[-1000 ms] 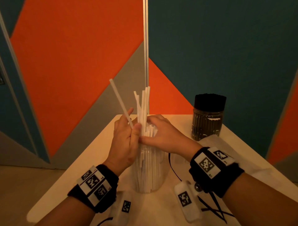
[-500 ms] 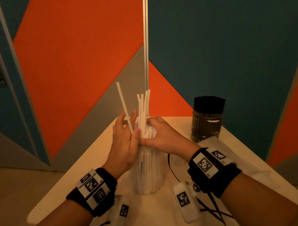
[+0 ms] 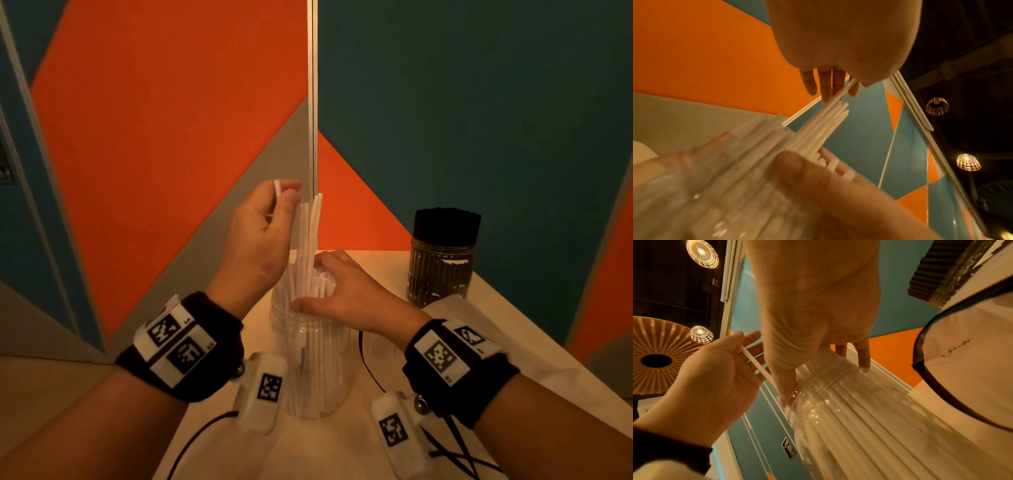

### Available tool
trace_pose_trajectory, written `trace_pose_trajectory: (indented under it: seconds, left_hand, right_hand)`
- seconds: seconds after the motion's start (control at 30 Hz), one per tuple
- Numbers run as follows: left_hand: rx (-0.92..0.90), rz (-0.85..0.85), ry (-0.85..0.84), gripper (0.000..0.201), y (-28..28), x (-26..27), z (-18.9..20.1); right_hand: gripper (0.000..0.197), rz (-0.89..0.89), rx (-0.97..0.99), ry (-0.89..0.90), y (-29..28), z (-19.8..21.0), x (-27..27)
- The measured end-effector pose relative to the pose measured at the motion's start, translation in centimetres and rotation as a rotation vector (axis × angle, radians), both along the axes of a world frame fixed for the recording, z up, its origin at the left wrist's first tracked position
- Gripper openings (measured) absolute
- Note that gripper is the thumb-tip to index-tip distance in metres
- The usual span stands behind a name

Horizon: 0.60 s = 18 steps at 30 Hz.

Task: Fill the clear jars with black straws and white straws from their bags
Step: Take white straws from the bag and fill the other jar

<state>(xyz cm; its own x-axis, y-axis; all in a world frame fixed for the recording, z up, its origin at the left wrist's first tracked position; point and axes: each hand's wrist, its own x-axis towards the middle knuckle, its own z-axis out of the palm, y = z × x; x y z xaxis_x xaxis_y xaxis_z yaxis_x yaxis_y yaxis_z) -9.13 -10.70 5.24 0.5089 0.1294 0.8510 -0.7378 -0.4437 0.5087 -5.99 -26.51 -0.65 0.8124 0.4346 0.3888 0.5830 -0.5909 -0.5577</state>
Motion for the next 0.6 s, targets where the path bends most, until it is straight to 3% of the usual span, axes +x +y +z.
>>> trace_pose_trajectory:
  seconds: [0.13,0.33,0.47,0.6]
  left_hand:
    - [0.165,0.062,0.021,0.060,0.3,0.1,-3.5]
    - [0.253,0.083,0.069,0.051,0.9,-1.3,-7.6]
    - [0.140,0.100,-0.051,0.047,0.7,-1.1,-2.3]
    - [0.367,0.076,-0.080,0.042,-0.2,-0.6,4.6]
  right_hand:
    - [0.071,0.005,-0.002,-0.017,0.0,0.1,0.0]
    - [0.070,0.031,0.025,-0.006,0.1,0.2,-0.3]
    - [0.071,0.014,-0.003,0.001,0.1,0.2,-0.3]
    - [0.073,0.008,-0.011,0.020,0.0,0.3,-0.2]
